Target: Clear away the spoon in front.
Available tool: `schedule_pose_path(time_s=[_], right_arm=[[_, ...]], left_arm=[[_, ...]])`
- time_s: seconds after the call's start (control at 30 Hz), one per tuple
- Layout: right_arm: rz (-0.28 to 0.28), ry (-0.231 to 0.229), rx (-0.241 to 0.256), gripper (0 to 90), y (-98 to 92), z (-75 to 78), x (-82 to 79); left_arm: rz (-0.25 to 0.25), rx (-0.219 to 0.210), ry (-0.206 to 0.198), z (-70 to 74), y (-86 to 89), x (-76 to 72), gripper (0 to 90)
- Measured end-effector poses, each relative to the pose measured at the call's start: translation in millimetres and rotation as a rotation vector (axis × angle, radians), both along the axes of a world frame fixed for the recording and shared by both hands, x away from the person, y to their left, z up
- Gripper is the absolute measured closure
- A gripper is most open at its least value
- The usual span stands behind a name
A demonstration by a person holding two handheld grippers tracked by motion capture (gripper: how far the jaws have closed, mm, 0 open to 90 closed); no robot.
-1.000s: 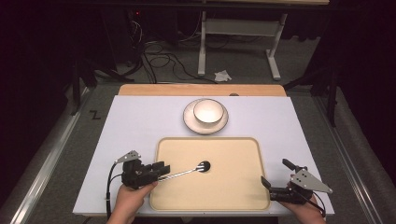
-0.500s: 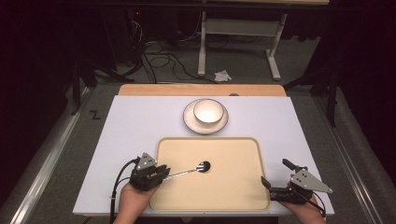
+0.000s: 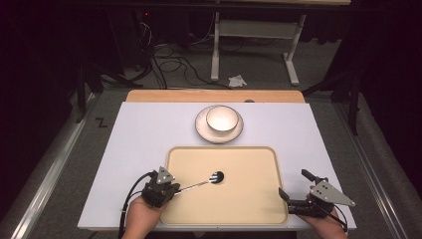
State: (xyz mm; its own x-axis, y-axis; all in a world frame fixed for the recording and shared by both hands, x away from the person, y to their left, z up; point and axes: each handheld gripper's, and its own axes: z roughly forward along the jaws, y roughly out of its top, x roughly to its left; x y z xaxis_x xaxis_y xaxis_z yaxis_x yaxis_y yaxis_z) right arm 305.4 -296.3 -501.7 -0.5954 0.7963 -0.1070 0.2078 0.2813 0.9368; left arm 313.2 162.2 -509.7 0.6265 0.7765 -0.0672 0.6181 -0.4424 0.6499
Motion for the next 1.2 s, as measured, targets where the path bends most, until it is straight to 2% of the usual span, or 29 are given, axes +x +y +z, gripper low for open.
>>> schedule_pose_path(time_s=[0.23,0.37,0.43,0.53,0.6,0.63,0.7,0.73,0.77,0.93,1.0,1.2], right_arm=[[0.002,0.003,-0.002,0.8,1.1,0.1,-0.4],[0.003,-0.002,-0.004,0.8,0.7,-0.2,0.3],[0.004,0.002,-0.001,0.8,0.8,-0.6,0.3],[0.002,0.002,-0.004,0.7,0.9,-0.6,0.2],[0.003,0.003,-0.006,0.8,1.1,-1.2,0.5],[0.003,0.005,-0.005,0.8,1.4,-1.6,0.9],[0.004,0.006,-0.011,0.8,1.7,-1.7,1.1],[0.005,0.006,-0.007,0.8,1.8,-1.6,0.9],[0.006,0.004,-0.007,0.8,1.5,-1.3,0.7],[-0.005,0.007,0.003,0.8,-1.2,-1.6,0.2],[-0.005,0.01,0.004,0.8,-1.6,-1.5,0.1],[-0.002,0.005,-0.003,0.8,-0.9,-1.4,0.2]], left_arm=[[-0.106,-0.03,0.015,0.0,-29.6,-9.0,90.0],[-0.146,-0.021,0.0,0.6,-45.1,-13.4,90.0],[-0.14,-0.027,-0.03,1.9,-48.3,-13.7,90.0],[-0.133,-0.08,-0.049,7.9,-53.3,-8.5,90.0],[-0.133,-0.079,-0.063,11.5,-61.3,-3.3,90.0],[-0.135,-0.074,-0.068,12.0,-65.4,-0.3,90.0],[-0.124,-0.104,-0.055,10.2,-73.1,9.1,90.0],[-0.121,-0.1,-0.054,9.0,-76.0,12.1,90.0],[-0.123,-0.078,-0.05,7.0,-80.4,16.7,90.0],[-0.114,-0.057,-0.011,-0.4,-88.7,29.2,90.0],[-0.1,-0.063,-0.005,-0.4,-88.3,31.4,90.0],[-0.042,-0.046,-0.008,0.0,-76.9,43.3,90.0]])
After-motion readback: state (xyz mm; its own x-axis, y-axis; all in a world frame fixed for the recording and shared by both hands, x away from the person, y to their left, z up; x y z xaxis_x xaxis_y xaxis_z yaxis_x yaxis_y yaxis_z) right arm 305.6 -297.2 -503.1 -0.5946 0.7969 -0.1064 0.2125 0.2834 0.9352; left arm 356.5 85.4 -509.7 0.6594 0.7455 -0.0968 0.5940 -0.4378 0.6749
